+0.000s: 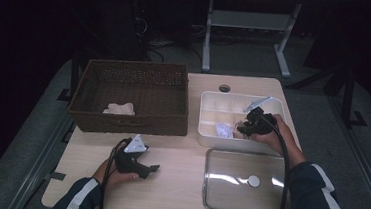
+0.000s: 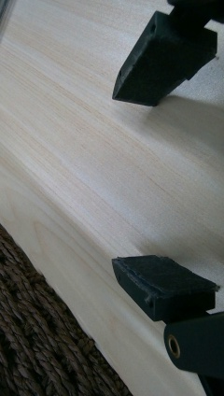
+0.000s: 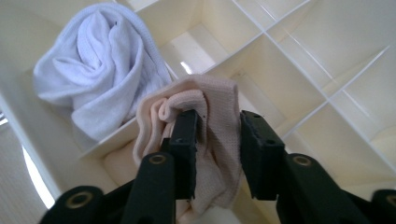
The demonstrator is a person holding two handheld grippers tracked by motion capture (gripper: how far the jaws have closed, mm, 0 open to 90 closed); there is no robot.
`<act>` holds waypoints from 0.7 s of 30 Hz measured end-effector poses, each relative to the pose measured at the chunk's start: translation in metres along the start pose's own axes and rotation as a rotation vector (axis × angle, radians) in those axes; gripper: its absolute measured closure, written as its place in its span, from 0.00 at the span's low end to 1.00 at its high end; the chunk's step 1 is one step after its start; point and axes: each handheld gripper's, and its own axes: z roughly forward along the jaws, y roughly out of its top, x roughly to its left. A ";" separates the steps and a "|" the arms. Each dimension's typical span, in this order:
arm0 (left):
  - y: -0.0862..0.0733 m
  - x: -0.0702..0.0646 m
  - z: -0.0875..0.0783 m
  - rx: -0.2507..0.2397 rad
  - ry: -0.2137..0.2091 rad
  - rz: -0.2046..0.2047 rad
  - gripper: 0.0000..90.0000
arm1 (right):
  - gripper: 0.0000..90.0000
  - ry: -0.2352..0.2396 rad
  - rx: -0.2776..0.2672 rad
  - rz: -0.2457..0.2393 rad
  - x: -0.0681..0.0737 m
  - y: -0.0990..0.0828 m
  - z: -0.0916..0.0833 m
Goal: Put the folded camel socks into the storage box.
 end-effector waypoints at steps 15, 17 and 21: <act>0.000 0.000 0.000 -0.001 -0.004 0.000 0.17 | 0.93 0.060 0.088 -0.015 0.002 0.000 0.005; 0.000 0.000 0.000 0.000 -0.004 0.000 0.17 | 0.93 0.064 0.092 -0.018 0.002 0.001 0.005; 0.000 0.000 0.000 -0.001 -0.005 0.000 0.17 | 0.79 0.033 0.065 -0.029 0.004 0.002 -0.002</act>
